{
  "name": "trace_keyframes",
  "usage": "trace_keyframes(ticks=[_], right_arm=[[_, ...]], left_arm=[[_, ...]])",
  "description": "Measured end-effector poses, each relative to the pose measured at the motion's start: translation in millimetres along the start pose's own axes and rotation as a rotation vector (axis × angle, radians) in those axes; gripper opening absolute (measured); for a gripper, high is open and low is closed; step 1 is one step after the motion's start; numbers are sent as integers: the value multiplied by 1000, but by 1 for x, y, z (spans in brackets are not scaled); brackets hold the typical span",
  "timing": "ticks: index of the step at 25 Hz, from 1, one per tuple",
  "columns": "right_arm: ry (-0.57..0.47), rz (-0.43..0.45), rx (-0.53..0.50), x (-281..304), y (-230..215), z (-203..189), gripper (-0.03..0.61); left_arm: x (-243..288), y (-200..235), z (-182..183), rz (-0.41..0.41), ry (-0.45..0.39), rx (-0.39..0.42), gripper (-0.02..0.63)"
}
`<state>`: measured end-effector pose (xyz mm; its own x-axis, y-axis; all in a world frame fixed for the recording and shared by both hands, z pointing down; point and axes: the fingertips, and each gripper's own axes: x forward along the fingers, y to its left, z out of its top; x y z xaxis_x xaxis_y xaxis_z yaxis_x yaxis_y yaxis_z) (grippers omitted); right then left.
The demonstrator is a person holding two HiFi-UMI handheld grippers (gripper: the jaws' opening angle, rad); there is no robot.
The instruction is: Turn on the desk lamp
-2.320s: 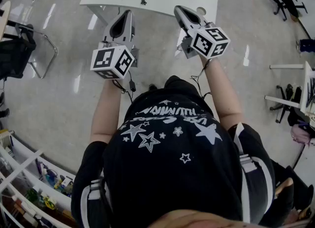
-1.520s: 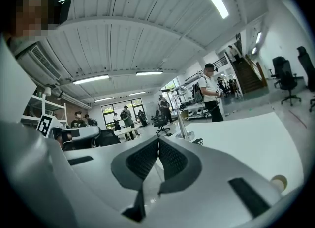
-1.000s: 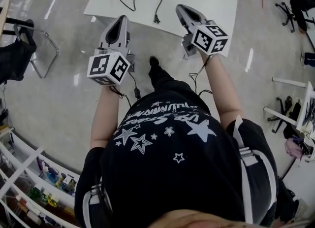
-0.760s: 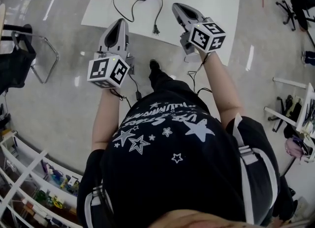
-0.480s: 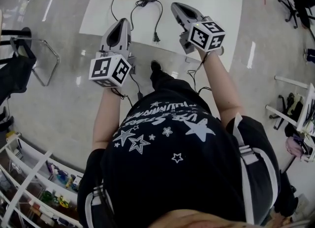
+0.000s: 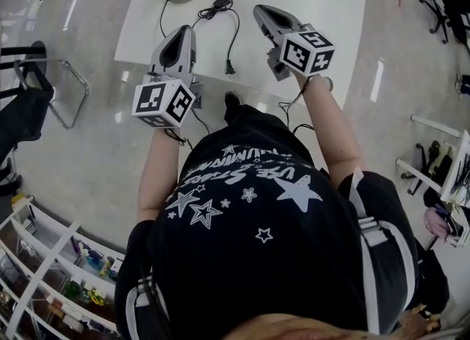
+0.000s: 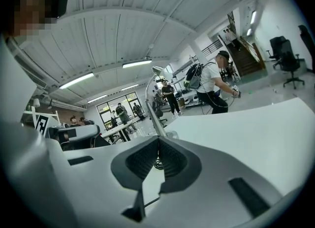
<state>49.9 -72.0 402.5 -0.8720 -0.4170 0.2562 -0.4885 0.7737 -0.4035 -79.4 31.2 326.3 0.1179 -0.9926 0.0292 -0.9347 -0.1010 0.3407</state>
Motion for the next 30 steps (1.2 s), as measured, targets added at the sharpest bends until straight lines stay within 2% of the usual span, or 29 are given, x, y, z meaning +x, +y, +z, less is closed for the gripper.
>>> trace_keyframes(ticks=[7, 15, 24, 30], right_arm=[[22, 29, 7, 22, -10, 1, 6], [32, 21, 28, 24, -11, -2, 6], [11, -39, 52, 39, -30, 5, 6], [8, -93, 66, 49, -40, 7, 6]], left_arm=[[18, 9, 1, 19, 19, 15, 9], [31, 15, -5, 0, 60, 15, 9], [68, 26, -24, -73, 129, 45, 9], [96, 38, -45, -136, 214, 77, 9]])
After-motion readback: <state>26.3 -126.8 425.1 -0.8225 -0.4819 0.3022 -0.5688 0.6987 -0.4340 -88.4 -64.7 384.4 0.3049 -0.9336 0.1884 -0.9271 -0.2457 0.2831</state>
